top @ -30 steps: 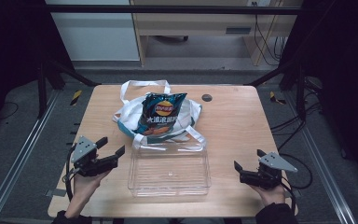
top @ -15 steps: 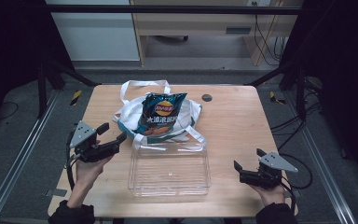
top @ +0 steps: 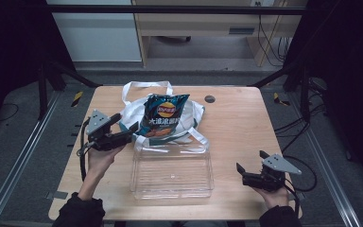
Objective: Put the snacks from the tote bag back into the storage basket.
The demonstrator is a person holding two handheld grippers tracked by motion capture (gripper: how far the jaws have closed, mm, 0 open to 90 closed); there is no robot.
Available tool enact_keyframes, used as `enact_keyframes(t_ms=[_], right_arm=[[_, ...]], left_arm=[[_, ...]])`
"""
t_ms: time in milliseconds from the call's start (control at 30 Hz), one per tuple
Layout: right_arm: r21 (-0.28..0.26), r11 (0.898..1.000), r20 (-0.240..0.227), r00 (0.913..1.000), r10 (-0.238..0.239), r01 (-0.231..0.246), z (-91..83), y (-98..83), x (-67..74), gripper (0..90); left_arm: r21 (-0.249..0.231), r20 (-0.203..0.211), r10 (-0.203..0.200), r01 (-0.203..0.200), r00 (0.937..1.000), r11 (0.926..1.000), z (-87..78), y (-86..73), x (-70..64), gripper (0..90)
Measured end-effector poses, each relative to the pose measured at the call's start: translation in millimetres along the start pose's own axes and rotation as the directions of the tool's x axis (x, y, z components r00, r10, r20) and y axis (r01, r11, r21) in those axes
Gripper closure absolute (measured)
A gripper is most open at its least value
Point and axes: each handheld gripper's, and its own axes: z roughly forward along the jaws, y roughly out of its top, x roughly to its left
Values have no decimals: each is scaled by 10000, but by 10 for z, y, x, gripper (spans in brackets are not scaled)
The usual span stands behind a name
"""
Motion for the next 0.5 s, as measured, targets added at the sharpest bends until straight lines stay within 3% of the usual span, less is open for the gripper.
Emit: enact_keyframes(t_ms=[500], right_arm=[[68,10000,-28,10000,-21,21,10,-3,1,42]], left_arm=[[359,2,-48,48,10000,9993,323,85,10,239]])
